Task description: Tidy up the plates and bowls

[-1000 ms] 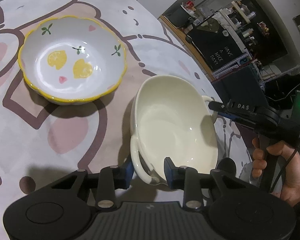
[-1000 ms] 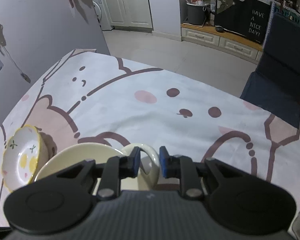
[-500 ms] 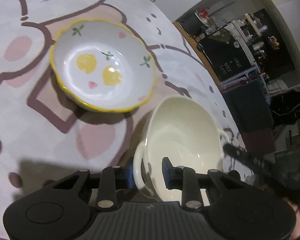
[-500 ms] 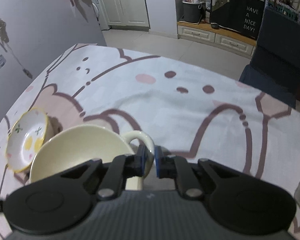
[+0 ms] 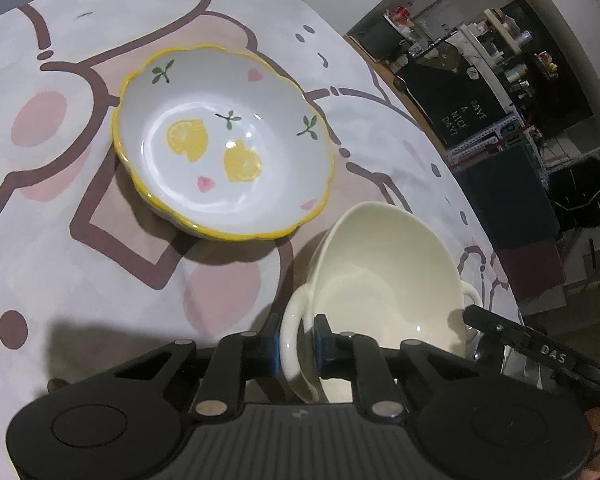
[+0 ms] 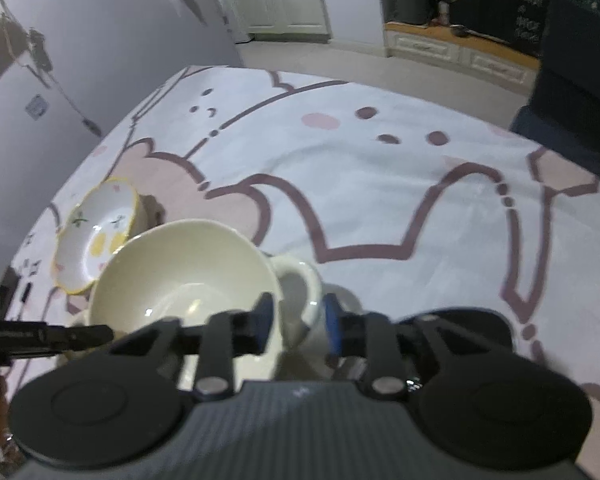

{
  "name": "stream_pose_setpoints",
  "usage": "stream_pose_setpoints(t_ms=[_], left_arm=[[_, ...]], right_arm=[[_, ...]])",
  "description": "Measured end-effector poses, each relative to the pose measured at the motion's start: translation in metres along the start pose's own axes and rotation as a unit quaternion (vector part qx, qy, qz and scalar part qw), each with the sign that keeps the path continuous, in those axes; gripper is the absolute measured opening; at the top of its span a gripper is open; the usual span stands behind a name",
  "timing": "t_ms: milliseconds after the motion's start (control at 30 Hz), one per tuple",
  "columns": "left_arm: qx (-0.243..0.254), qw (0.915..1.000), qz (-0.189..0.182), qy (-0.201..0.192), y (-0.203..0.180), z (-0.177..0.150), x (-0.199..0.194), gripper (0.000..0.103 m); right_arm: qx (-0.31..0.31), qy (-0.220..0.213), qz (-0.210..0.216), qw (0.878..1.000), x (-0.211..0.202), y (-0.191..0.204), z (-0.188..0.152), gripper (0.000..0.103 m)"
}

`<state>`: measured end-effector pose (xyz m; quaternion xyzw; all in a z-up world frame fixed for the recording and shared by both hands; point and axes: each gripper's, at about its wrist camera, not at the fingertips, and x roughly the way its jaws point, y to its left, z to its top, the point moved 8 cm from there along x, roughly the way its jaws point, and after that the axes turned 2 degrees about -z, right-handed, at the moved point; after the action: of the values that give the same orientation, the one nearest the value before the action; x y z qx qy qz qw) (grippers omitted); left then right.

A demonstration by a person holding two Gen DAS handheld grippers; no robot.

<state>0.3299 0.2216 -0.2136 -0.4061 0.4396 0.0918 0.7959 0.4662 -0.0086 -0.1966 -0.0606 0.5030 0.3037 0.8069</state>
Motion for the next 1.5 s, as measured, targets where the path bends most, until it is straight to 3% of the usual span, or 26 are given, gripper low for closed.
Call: stream_pose_setpoints(t_ms=[367, 733, 967, 1200, 1500], left_arm=[[0.01, 0.9999, -0.004, 0.008, -0.001, 0.0, 0.002, 0.017], [0.013, 0.9997, 0.002, 0.018, -0.003, -0.003, 0.013, 0.018], [0.018, 0.9997, 0.0, 0.016, 0.0, 0.002, 0.012, 0.017], [0.038, 0.999, -0.002, 0.023, -0.002, 0.003, 0.014, 0.017], [0.06, 0.9976, -0.002, 0.034, -0.006, 0.001, 0.02, 0.016]], right_arm=[[-0.04, 0.026, -0.004, 0.999, 0.033, 0.005, 0.011, 0.039], [-0.06, 0.035, -0.011, 0.998, 0.038, 0.01, 0.012, 0.041], [-0.105, 0.061, -0.03, 0.992, 0.033, 0.017, -0.002, 0.041], [-0.075, 0.069, 0.013, 0.995, 0.033, 0.007, -0.008, 0.039], [-0.055, 0.063, 0.033, 0.996, 0.041, 0.004, -0.009, 0.039]])
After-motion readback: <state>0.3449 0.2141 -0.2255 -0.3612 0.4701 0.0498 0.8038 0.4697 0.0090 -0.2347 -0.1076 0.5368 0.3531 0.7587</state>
